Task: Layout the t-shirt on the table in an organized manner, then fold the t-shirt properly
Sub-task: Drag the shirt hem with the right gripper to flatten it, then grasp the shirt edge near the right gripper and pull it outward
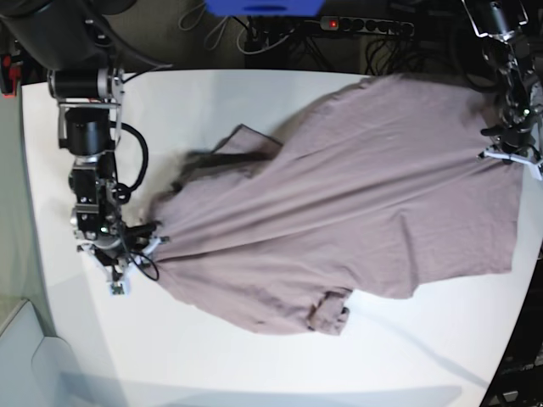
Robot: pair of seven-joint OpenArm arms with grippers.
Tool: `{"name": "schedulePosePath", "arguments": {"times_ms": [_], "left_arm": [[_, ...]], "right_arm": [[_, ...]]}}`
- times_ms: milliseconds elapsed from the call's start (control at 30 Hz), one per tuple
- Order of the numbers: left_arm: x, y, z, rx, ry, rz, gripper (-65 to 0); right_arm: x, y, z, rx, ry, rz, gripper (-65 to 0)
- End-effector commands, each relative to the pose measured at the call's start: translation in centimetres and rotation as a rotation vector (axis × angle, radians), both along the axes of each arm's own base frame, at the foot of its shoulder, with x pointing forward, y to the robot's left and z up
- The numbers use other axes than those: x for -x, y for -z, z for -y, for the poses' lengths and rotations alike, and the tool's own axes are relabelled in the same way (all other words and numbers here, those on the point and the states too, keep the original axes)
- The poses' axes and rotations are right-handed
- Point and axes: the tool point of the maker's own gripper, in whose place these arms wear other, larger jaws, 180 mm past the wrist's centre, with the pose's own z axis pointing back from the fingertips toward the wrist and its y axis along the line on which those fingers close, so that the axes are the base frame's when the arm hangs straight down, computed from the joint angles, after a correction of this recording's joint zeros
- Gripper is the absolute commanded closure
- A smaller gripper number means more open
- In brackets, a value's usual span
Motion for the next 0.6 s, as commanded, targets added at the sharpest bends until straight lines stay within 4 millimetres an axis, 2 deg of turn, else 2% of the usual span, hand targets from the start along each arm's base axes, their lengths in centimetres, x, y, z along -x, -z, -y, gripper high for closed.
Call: {"name": "schedulePosePath", "arguments": {"times_ms": [0, 100, 167, 300, 400, 467, 567], "left_arm": [[0.9, 0.6, -0.2, 0.009, -0.013, -0.050, -0.5], [0.4, 0.0, 0.0, 0.002, -0.005, -0.033, -0.5], [-0.1, -0.9, 0.2, -0.009, 0.007, -0.012, -0.5], [-1.4, -3.0, 0.6, -0.036, 0.034, 0.041, -0.5], [-2.4, -4.9, 0.9, -0.060, 0.054, 0.087, -0.5], [-3.1, -6.2, 1.1, -0.076, 0.068, 0.118, -0.5], [-3.7, -7.2, 1.7, -0.084, 0.083, 0.149, -0.5]], "right_arm": [[-0.3, -1.3, 2.8, 0.057, 0.055, 0.015, -26.0], [0.9, -3.0, 3.5, 0.071, 0.070, 0.084, -26.0], [1.5, -5.6, 3.1, 0.092, 0.057, 0.170, -26.0], [2.9, -10.4, -0.3, 0.096, 0.002, 0.326, -26.0], [3.8, -13.4, -2.0, 0.086, -0.012, 0.396, -26.0], [4.2, -14.5, -2.7, 0.079, -0.009, 0.399, -26.1], [4.7, -14.1, -3.0, 0.073, -0.006, 0.359, -26.1]]}}
